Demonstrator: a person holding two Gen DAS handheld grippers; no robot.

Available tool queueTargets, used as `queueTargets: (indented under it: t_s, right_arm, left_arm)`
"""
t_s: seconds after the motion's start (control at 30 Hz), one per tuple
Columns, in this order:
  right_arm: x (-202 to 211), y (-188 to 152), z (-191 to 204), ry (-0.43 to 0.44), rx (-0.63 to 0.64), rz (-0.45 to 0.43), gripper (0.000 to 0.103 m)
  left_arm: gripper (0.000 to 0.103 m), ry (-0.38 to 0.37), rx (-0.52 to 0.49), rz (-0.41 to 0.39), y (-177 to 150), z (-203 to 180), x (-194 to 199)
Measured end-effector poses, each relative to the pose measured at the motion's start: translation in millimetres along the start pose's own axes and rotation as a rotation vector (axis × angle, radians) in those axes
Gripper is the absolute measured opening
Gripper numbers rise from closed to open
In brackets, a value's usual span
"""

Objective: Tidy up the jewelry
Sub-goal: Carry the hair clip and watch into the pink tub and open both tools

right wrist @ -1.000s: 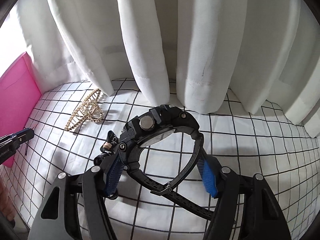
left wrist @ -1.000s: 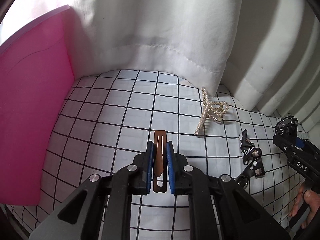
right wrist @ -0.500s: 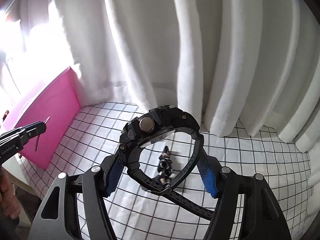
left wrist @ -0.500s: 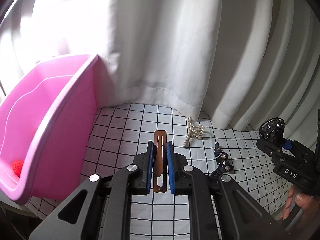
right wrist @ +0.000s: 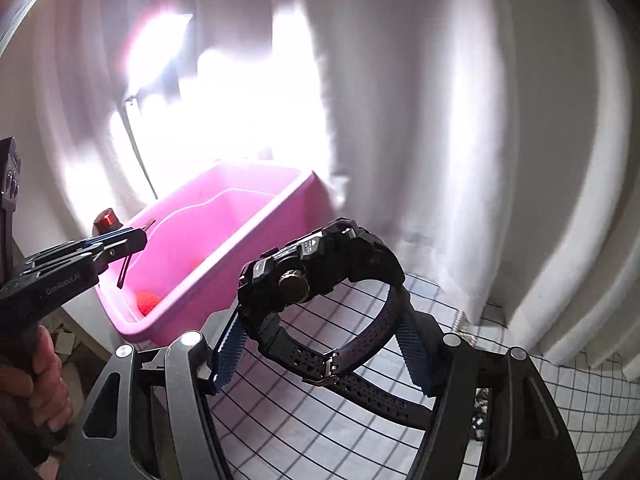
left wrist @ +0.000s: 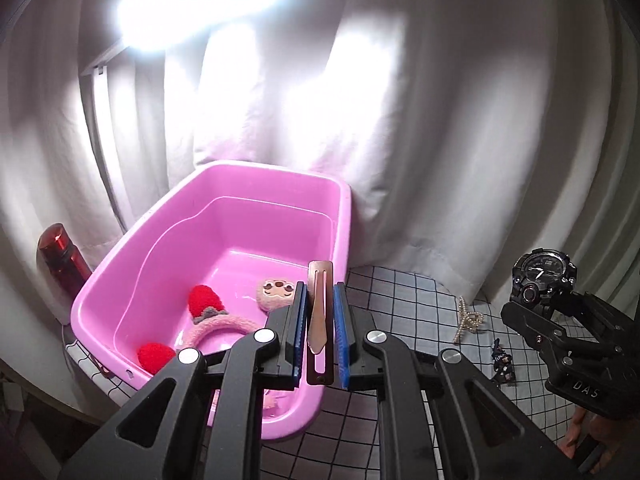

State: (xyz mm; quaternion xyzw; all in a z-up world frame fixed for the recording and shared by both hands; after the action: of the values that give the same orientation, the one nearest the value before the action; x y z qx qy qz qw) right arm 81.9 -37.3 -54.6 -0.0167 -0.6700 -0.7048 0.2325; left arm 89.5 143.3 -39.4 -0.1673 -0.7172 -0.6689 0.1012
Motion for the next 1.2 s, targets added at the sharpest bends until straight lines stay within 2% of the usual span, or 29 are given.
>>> queueTargets:
  t_s: [0.27,0.57,0.9,1.17,1.2]
  right_arm:
    - [-59,28,84,0.134,0.076,0.029,0.065]
    - [-127,35,143,0.195,0.155,0.105,0.065]
    - [-177,20,163,0.156,0.21,0.207,0.065]
    - [-195,4,156,0.11,0.225,0.275,0.065]
    - [-197,2,154,0.103,0.224,0.283,0.065]
  left_arm:
    - [0.013,0.123,0.038,0.017,5,85,-14]
    - [0.013,0.143,0.077,0.078,-13,128,-46]
    - [0.013,0.157,0.069,0.152,-27,144,-73]
    - [0.014,0.176,0.056,0.191,-37,149,-81]
    - [0.017,0.181,0.056,0.195,-38,149,-81]
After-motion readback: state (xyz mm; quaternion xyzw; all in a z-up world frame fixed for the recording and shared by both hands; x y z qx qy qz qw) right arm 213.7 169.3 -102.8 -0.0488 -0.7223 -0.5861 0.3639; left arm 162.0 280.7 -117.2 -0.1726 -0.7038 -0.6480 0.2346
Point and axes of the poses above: each gripper's, at about its wrist camera, not at the fingertips, and x roughly against the way its jaws point, z to its left, y to its top, the point moved 9 cm from there along -x, roughly the way its jaws point, and after that the axes turned 12 degrees about -z, right-handed, at the moved point
